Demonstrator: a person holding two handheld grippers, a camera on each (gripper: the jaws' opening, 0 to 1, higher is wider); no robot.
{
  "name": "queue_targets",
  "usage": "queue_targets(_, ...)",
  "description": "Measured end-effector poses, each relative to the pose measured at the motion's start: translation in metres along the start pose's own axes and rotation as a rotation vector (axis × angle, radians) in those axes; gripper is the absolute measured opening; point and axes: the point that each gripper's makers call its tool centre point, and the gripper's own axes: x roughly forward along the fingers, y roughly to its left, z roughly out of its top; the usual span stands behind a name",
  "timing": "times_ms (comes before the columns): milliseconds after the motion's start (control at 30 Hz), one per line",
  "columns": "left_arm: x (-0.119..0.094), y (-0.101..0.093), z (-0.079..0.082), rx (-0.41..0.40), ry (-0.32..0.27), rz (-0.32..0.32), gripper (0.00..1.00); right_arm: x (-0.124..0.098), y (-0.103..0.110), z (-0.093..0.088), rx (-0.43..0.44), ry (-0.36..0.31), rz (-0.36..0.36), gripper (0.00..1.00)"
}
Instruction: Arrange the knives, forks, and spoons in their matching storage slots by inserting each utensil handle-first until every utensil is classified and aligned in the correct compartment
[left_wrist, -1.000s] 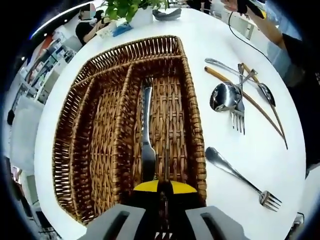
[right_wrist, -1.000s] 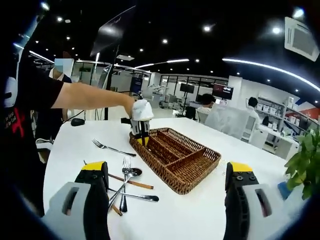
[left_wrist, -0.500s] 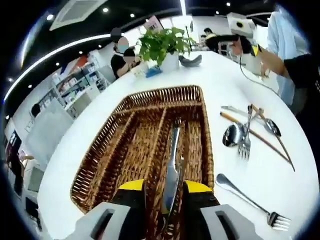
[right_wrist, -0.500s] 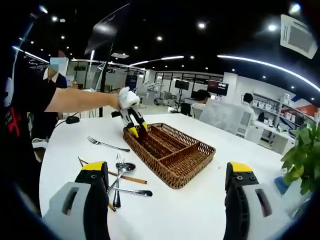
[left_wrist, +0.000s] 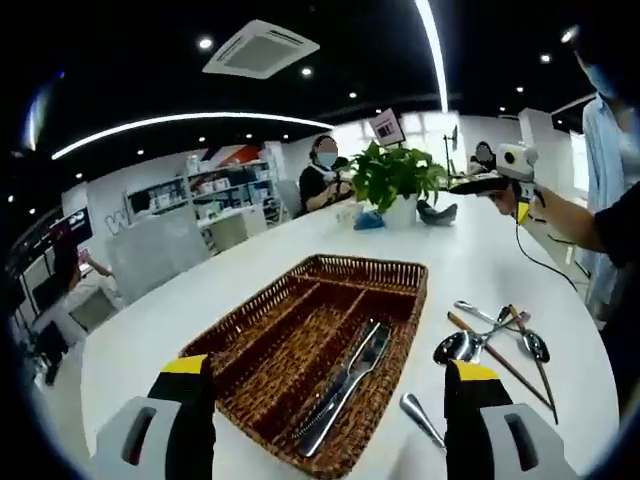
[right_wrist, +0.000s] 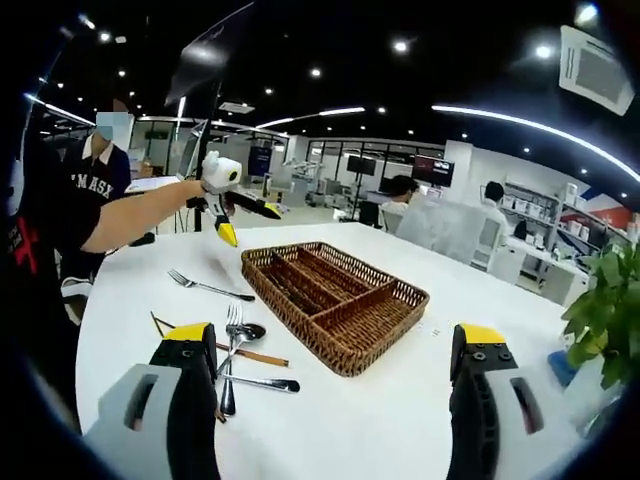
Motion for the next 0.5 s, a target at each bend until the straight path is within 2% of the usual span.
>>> queue_targets(67, -0.008, -0.011, -0.008, 0.011, 0.016, -0.003, 1.0, 0.001, -0.002, -0.002, -0.004, 0.015, -0.008, 1.0)
queue_targets(100, -0.02, -0.021, -0.022, 0.007, 0.045, 0.019, 1.0, 0.0, -0.003, -0.007, -0.018, 0.046, -0.013, 1.0)
queue_targets(133, -0.023, -0.024, -0.024, -0.006, 0.035, 0.027, 1.0, -0.001, -0.003, -0.008, -0.018, 0.049, -0.014, 1.0)
queue_targets(167, -0.025, -0.027, -0.022, -0.055, -0.008, 0.039, 1.0, -0.001, -0.004, -0.007, -0.015, 0.048, -0.015, 1.0)
queue_targets(200, -0.026, -0.03, -0.022, -0.077, -0.025, 0.045, 1.0, -0.001, -0.004, -0.007, -0.012, 0.049, -0.017, 1.0)
queue_targets(267, -0.032, -0.028, -0.015, -0.07, -0.105, 0.102, 1.0, -0.003, -0.005, -0.005, -0.013, 0.047, -0.024, 1.0)
queue_targets(367, -0.037, -0.033, -0.023, -0.081, -0.099, 0.112, 1.0, -0.005, -0.007, -0.003, -0.009, 0.047, -0.029, 1.0)
queue_targets(433, -0.042, -0.027, -0.03, -0.034, -0.033, 0.141, 1.0, -0.006, -0.008, -0.003, -0.012, 0.053, -0.029, 1.0)
queue_targets(467, -0.045, -0.02, -0.026, -0.015, -0.056, 0.177, 1.0, -0.006, -0.009, -0.003, -0.012, 0.055, -0.033, 1.0)
queue_targets(500, -0.048, -0.017, -0.025, -0.053, -0.085, 0.197, 1.0, -0.006, -0.01, -0.003, -0.013, 0.057, -0.038, 1.0)
